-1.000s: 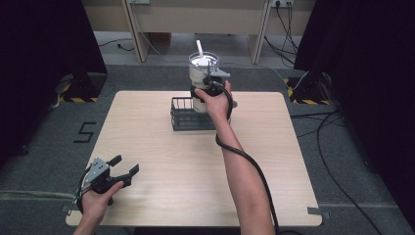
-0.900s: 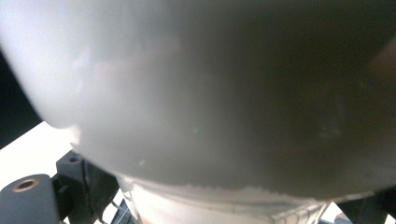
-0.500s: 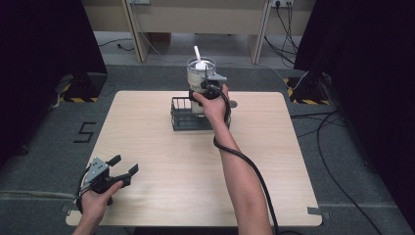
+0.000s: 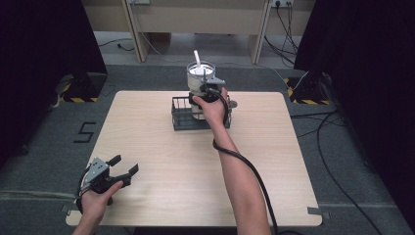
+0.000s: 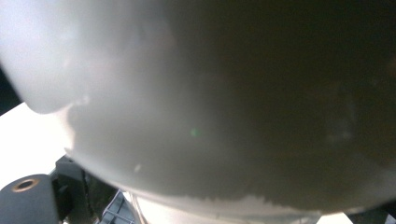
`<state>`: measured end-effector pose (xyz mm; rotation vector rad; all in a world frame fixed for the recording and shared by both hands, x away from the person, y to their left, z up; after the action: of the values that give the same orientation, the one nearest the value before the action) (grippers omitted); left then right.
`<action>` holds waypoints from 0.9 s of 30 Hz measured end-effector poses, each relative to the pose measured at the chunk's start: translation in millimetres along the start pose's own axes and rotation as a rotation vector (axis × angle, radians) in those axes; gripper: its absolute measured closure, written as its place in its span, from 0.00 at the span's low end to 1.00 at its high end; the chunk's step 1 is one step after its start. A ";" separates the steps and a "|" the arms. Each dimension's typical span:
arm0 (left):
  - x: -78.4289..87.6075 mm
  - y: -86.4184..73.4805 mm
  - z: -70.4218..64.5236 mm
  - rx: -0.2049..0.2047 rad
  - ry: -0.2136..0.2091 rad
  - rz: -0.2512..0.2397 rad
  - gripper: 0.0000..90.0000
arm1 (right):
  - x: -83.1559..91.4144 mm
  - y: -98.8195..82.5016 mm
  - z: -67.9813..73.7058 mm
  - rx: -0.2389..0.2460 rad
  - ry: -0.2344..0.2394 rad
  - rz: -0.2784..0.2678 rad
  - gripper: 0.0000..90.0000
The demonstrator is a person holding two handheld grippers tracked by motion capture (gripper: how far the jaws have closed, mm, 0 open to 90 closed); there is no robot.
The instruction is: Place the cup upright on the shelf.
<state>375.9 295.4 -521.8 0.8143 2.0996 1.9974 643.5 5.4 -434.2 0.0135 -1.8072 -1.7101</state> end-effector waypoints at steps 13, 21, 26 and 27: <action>0.3 0.2 -0.9 -0.007 -0.002 0.000 0.17 | 1.9 -5.8 2.2 0.020 -0.013 -0.033 0.11; 0.3 0.2 -1.6 -0.013 -0.004 0.003 0.17 | 4.1 -11.8 5.0 0.030 -0.037 -0.082 0.10; -0.3 0.2 -2.2 -0.011 -0.003 0.001 0.17 | 5.5 -15.4 6.3 0.041 -0.033 -0.110 0.10; -0.4 0.2 -2.4 -0.010 -0.004 0.001 0.17 | 5.7 -16.3 6.5 0.038 -0.034 -0.116 0.10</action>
<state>375.3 293.1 -521.5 0.8171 2.0856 2.0039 629.3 6.2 -445.9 0.1077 -1.8958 -1.7653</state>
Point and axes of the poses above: each handheld gripper's, and its own axes: x roughly backward along the jaws, y roughly out of its top, z roughly to its left, the point moved 5 cm from there along -x, roughly forward along the jaws
